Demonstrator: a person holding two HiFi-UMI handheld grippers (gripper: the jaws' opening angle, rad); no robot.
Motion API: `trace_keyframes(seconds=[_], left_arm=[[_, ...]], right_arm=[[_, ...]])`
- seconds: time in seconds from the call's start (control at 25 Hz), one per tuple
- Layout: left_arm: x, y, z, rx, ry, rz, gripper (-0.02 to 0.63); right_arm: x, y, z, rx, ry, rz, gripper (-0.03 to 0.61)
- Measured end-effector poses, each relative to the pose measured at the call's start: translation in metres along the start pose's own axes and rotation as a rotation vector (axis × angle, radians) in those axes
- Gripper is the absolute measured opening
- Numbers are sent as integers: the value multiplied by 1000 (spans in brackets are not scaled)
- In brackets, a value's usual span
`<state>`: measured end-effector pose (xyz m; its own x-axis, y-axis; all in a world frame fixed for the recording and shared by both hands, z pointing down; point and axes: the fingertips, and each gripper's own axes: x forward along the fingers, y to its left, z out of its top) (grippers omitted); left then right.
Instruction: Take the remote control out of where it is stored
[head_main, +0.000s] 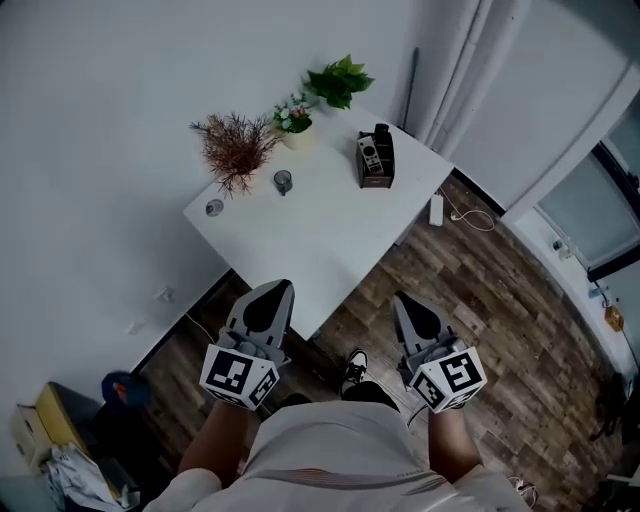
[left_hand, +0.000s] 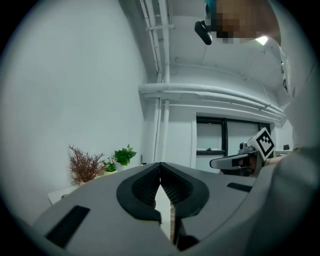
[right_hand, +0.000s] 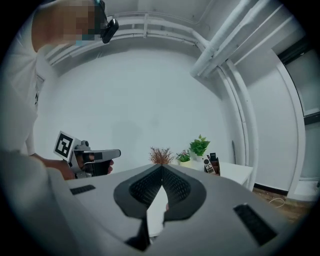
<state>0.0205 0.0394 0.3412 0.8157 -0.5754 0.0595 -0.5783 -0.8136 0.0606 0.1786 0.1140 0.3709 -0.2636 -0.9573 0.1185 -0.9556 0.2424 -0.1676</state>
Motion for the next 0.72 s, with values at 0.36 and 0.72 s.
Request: trace_keyframes(seconds=[0.36,0.72], left_arm=[[60,10,-1,-8,31,81,8],[88,36,-9,-14,81,109,8]], right_arm=[[38,-70,-1,36,28,58,14],[80,-102,-8,92,48,58,14]])
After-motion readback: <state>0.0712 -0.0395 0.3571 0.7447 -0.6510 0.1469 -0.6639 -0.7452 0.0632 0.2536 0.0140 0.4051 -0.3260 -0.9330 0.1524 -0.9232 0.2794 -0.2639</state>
